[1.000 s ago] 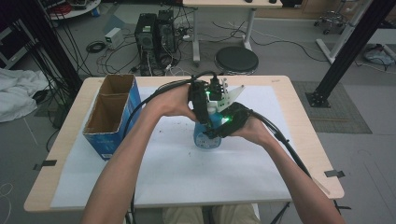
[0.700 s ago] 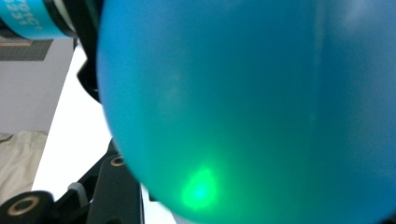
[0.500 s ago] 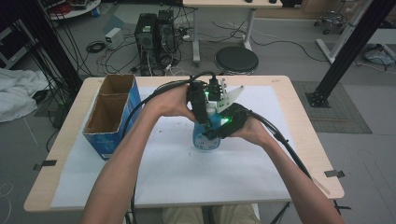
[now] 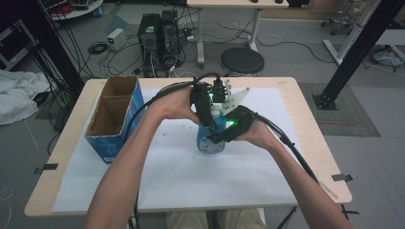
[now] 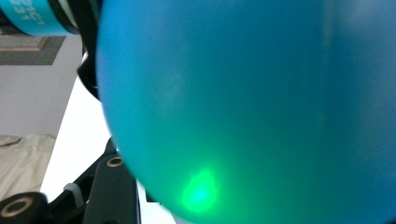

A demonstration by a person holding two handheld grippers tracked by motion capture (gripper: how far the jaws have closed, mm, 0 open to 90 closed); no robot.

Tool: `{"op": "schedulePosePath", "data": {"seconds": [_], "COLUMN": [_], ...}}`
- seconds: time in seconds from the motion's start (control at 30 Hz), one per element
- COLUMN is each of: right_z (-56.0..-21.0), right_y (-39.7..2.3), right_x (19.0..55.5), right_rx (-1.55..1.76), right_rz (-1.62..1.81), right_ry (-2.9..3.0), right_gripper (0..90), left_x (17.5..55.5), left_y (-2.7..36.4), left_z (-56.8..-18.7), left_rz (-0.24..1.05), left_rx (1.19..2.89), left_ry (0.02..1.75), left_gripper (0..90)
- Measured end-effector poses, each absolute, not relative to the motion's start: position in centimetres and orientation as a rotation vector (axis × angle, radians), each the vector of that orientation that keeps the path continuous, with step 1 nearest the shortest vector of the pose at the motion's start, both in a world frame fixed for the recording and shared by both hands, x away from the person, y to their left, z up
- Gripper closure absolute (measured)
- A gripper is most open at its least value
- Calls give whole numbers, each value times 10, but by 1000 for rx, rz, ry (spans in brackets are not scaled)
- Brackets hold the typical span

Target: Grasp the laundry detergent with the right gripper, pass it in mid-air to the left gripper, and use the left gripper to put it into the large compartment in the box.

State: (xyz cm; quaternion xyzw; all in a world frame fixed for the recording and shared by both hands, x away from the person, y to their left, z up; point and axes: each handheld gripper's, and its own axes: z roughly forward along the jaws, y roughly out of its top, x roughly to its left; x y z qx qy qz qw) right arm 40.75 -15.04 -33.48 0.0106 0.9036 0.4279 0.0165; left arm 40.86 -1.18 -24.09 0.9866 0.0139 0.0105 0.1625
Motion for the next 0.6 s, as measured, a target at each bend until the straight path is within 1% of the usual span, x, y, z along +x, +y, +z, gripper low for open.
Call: {"op": "schedulePosePath", "data": {"seconds": [0.23, 0.6], "right_z": [-335, -333], "right_y": [-150, -151], "right_x": [407, 407], "right_rx": [33, 57], "right_rz": [1329, 1318], "right_ry": [2808, 2817], "right_gripper": [409, 331], "left_x": [408, 406], "left_y": [-10, -2], "left_z": [-240, -238], "left_rz": [27, 31], "left_rx": [2809, 2808], "left_ry": [47, 59], "left_gripper": [379, 379]}}
